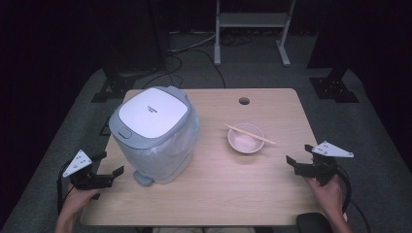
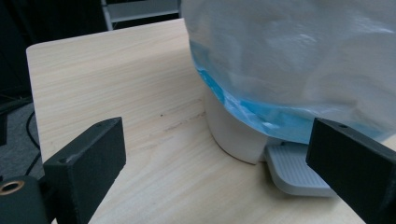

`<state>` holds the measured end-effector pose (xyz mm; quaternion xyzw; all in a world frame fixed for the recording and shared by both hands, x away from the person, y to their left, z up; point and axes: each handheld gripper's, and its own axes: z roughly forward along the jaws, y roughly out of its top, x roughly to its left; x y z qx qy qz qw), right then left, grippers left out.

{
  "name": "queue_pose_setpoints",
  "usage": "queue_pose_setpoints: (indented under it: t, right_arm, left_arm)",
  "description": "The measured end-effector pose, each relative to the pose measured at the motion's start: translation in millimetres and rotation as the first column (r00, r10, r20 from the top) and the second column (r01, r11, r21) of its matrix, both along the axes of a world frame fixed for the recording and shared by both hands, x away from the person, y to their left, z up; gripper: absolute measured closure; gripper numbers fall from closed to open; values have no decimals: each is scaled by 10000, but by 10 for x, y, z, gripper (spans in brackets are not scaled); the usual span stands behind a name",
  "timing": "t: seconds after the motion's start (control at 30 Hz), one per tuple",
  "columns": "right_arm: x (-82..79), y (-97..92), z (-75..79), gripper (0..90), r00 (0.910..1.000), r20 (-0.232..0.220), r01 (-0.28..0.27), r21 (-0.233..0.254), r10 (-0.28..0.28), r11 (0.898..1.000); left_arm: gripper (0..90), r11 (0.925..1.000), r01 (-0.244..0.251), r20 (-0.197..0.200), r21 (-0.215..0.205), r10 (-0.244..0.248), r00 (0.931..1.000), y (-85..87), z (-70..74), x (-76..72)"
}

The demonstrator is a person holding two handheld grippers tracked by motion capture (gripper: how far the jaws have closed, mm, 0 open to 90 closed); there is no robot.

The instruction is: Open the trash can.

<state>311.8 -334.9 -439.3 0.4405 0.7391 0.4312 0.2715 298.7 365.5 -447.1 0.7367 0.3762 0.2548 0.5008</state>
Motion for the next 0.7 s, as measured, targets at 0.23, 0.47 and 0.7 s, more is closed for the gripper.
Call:
queue_pose_setpoints:
  t: [0.23,0.47,0.7]
  right_arm:
    - [-10,-9,6,127,10000,-14,32,24,-32,10000]
    - [-25,-20,-8,127,10000,-74,63,68,-62,10000]
    - [-39,-44,-6,127,9999,-45,132,166,-132,9998]
  left_arm:
    - [38,10000,-23,27,-65,23,10000,-34,26,133]
    - [39,9999,106,-113,62,-105,9999,-80,34,243]
    - [39,9994,346,-171,58,-345,9993,-142,24,304]
